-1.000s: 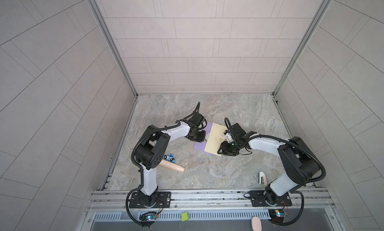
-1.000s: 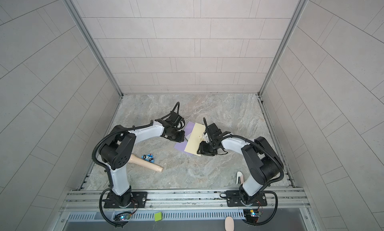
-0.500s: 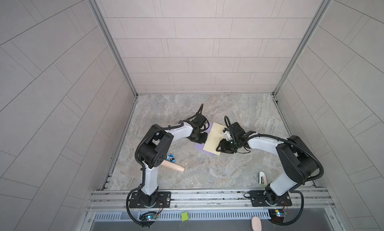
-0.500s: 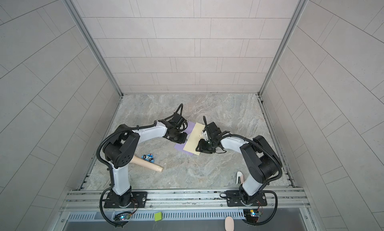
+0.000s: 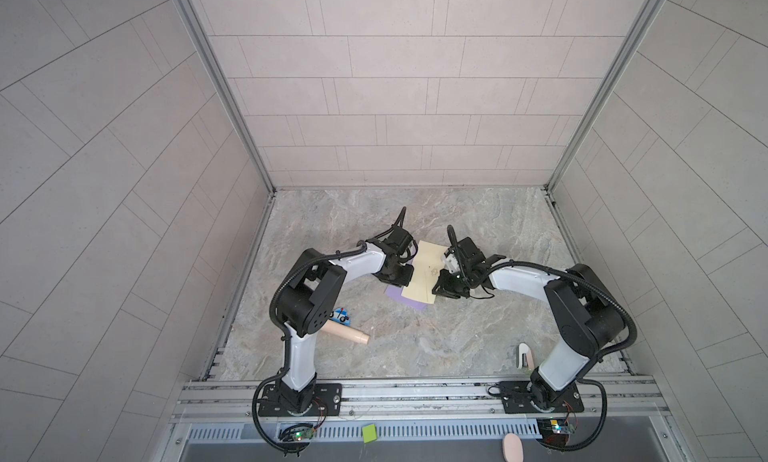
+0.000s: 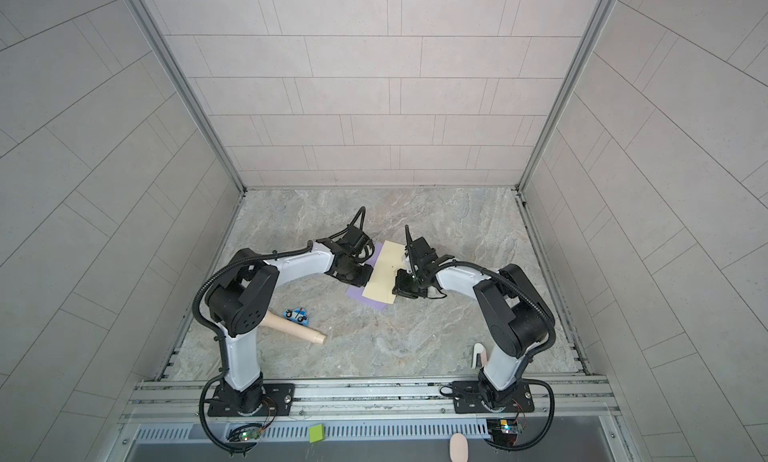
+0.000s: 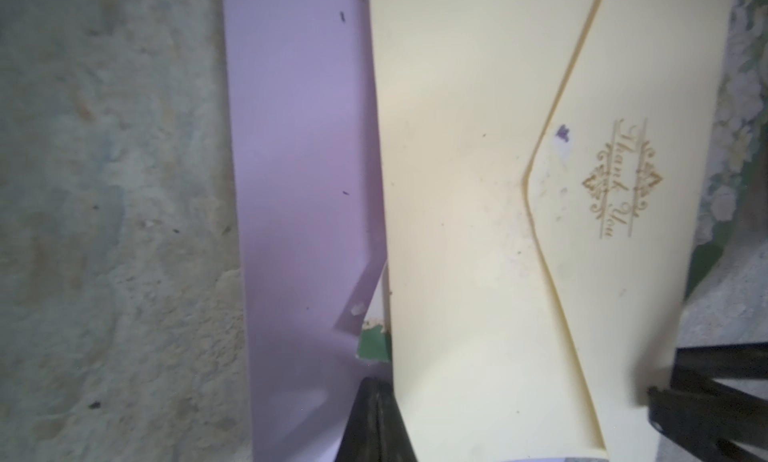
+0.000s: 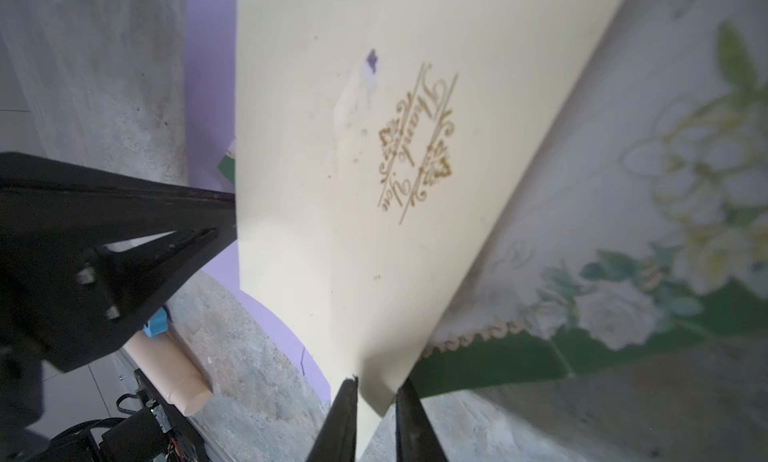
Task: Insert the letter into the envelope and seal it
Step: 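Grasp the envelope edge with the right gripper and lift it while left releases, then carry the envelope farther from the robot and drop it with the right gripper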
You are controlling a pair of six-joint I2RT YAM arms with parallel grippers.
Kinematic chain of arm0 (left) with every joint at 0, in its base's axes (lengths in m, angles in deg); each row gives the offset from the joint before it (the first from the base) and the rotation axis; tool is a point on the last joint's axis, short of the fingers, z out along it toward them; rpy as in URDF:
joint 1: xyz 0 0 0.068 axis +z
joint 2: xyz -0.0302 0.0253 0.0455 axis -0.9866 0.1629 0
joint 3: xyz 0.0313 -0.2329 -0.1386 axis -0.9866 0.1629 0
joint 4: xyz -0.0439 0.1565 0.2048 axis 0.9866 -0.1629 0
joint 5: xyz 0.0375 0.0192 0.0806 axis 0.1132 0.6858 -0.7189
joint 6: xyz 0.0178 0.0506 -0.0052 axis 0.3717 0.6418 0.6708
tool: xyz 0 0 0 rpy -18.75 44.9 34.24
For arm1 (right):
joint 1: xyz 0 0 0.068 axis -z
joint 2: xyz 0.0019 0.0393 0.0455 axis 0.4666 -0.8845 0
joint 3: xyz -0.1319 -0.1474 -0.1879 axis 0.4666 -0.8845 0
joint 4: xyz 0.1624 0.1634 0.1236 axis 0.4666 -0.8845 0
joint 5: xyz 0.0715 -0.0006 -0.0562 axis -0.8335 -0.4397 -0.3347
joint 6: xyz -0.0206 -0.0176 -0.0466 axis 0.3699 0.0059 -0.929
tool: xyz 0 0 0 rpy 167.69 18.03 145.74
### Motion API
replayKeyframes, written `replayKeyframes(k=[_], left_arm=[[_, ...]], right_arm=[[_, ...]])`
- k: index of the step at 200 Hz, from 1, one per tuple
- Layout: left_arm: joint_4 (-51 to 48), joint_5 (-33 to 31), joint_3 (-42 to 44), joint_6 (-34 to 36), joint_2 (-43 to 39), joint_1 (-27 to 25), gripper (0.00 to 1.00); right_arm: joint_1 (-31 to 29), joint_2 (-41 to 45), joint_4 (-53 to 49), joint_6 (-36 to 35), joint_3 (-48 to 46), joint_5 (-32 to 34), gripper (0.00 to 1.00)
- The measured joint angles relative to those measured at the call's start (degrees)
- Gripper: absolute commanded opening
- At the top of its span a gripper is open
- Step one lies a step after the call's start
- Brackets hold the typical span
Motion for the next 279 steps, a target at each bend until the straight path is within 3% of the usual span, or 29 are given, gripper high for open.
replayKeyframes(k=[176, 214, 246, 279], left_arm=[[-0.46, 0.48, -0.11, 0.22, 0.02, 0.28, 0.05], [-0.35, 2.01, -0.13, 0.46, 0.2, -0.44, 0.05], [-0.28, 2.05, -0.11, 0.42, 0.13, -0.44, 0.06], [0.35, 0.31, 1.01, -0.68, -2.6, -0.17, 0.17]], right_arm=[[-2.03, -0.46, 8.83, 3.93, 0.87, 0.09, 0.18], [-2.91, 0.22, 10.58, 4.0, 1.44, -0.09, 0.0], [-2.64, 1.36, 7.67, 2.21, 2.75, 2.56, 0.0], [-0.04, 3.43, 2.86, -0.76, 7.23, 3.61, 0.0]])
